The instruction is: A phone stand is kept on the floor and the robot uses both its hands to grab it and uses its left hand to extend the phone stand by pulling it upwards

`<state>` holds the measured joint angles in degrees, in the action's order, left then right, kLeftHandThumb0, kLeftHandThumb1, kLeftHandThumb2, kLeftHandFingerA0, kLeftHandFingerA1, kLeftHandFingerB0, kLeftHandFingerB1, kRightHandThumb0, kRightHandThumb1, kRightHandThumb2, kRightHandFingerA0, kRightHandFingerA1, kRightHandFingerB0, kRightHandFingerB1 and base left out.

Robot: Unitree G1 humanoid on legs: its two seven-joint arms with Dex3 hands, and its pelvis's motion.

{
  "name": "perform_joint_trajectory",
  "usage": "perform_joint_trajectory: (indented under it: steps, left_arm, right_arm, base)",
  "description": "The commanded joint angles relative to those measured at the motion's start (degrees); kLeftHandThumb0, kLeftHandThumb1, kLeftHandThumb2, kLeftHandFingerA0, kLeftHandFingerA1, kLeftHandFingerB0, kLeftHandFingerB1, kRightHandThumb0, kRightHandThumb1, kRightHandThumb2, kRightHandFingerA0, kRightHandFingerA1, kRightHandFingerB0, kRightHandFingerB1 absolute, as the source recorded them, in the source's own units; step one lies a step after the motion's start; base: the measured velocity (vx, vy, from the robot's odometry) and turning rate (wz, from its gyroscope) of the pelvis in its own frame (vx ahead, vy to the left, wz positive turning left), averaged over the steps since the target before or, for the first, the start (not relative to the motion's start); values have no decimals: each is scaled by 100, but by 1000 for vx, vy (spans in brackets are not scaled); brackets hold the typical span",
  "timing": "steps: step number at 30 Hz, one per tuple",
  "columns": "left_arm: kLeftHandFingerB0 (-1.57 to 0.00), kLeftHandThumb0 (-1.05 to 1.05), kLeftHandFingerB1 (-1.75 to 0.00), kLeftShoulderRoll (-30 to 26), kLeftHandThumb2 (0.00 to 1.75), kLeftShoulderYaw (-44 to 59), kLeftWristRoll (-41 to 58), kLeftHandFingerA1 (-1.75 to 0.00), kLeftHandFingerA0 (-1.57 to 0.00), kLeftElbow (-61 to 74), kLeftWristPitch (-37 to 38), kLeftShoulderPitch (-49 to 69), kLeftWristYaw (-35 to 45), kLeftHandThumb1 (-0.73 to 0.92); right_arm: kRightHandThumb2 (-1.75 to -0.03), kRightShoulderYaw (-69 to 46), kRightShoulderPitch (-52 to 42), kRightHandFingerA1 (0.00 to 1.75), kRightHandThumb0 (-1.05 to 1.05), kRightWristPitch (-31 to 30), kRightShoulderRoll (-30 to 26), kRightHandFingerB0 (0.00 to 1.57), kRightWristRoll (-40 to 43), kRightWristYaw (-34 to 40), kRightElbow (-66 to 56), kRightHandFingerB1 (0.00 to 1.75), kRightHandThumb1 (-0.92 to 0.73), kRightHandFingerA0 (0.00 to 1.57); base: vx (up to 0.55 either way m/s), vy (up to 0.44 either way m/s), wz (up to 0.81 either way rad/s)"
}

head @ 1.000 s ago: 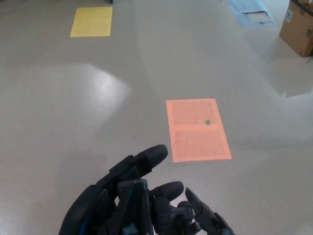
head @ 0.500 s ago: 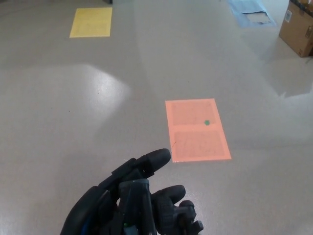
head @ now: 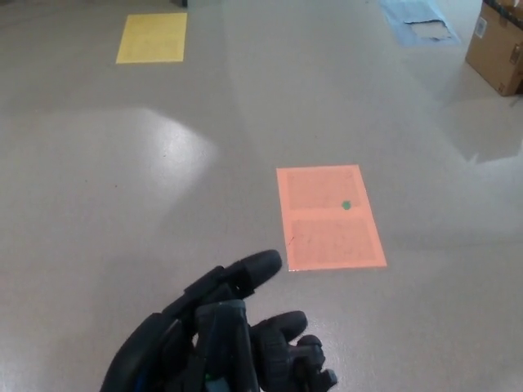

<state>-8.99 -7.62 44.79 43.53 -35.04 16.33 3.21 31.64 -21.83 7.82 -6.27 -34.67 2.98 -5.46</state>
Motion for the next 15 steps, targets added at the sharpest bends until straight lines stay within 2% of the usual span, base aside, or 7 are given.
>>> perform_joint_trajectory:
  steps: [1,3,4,6,12,13,15]
  left_arm:
    - [-29,-86,-30,-375,67,-202,-525,-40,-31,245,36,8,126,86]
    - [-29,-86,-30,-452,67,-249,-609,-40,-31,266,85,1,164,86]
    - [-28,-90,-32,-506,72,-241,-623,-41,-29,285,116,0,207,78]
    - [-29,-87,-30,-640,67,-239,-738,-39,-29,360,205,5,317,86]
    - [-29,-86,-30,-689,66,-243,-746,-38,-28,466,279,47,338,84]
    - [-28,-85,-29,-652,66,-245,-700,-38,-26,481,315,64,371,83]
    - [-28,-85,-29,-632,66,-245,-690,-38,-26,484,333,74,394,83]
  right_arm:
    - [-81,163,541,39,-86,86,290,0,89,61,644,0,-63,0]
    - [-81,162,617,39,-86,106,316,0,126,92,746,0,-63,0]
    - [-103,155,698,35,-90,116,374,0,173,110,858,20,-56,0]
    - [-89,110,928,35,-89,44,555,0,298,119,1163,11,-52,0]
    - [-95,19,1541,26,-92,334,788,0,303,396,1956,10,-55,0]
    - [-96,-1,1694,42,-73,178,896,0,247,445,2065,28,-51,0]
    - [-96,-11,1780,42,-73,149,946,0,232,494,2172,28,-51,0]
  base:
    - [0,0,0]
    - [0,0,0]
    - [0,0,0]
    - [0,0,0]
    - [0,0,0]
    - [0,0,0]
    - [0,0,0]
